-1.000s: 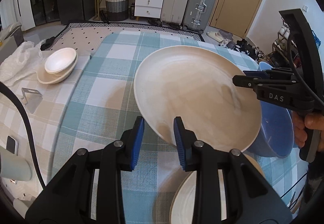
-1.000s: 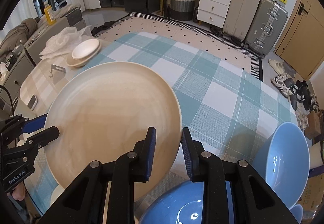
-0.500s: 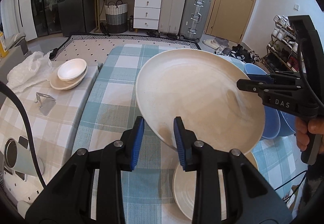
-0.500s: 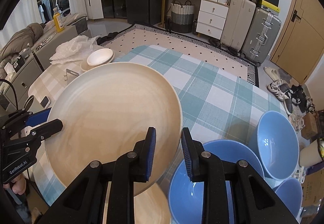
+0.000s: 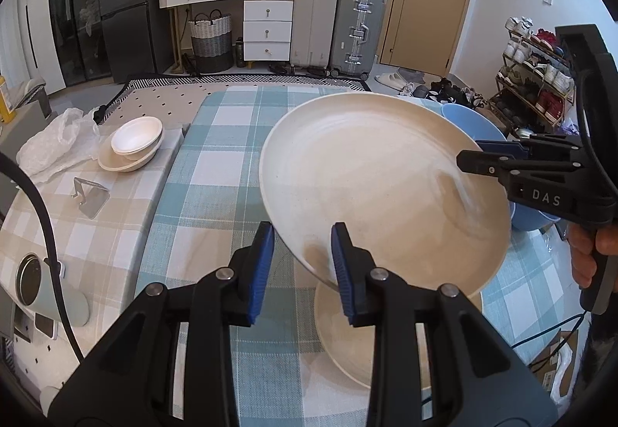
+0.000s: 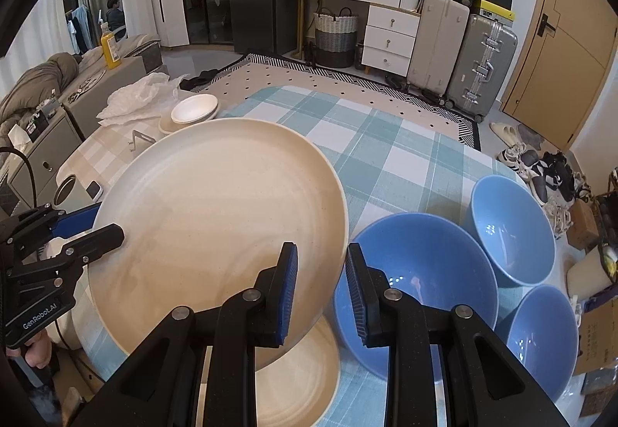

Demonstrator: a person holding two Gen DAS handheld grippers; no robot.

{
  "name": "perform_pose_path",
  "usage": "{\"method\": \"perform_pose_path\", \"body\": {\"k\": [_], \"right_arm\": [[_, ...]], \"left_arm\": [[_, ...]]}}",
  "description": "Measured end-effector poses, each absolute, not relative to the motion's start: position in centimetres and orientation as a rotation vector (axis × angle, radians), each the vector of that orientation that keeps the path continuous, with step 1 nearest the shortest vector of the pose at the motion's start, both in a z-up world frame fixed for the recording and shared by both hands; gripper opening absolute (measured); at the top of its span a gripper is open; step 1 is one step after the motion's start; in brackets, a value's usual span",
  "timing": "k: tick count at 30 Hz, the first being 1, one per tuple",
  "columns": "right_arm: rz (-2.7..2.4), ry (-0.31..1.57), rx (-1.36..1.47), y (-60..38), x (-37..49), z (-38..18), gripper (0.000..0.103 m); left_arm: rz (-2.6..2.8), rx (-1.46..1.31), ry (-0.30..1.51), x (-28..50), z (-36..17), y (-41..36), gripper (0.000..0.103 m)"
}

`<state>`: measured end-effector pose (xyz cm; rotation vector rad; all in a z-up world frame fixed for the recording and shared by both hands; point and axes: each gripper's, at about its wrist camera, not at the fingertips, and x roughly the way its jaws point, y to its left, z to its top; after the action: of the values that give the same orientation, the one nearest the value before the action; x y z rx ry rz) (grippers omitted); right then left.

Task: Organize plates and bowls

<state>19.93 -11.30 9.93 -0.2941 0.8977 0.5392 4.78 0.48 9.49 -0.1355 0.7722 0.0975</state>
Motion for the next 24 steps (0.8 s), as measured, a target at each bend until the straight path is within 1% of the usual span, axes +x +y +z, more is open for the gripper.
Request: {"method": "perform_pose_path", "body": {"k": [10,24], "right_arm": [[0.524,0.879,-0.281,-13.1,16.3,10.5,0.026],[0.519,0.871,-0.266,-14.2,13.1,9.9,0.026]], "left_arm": [[0.08,-0.108,0.748,1.1,10.2,-1.9,0.027],[0.068,-0.088,0.764,-0.7,8.7,-2.7,0.027]]}}
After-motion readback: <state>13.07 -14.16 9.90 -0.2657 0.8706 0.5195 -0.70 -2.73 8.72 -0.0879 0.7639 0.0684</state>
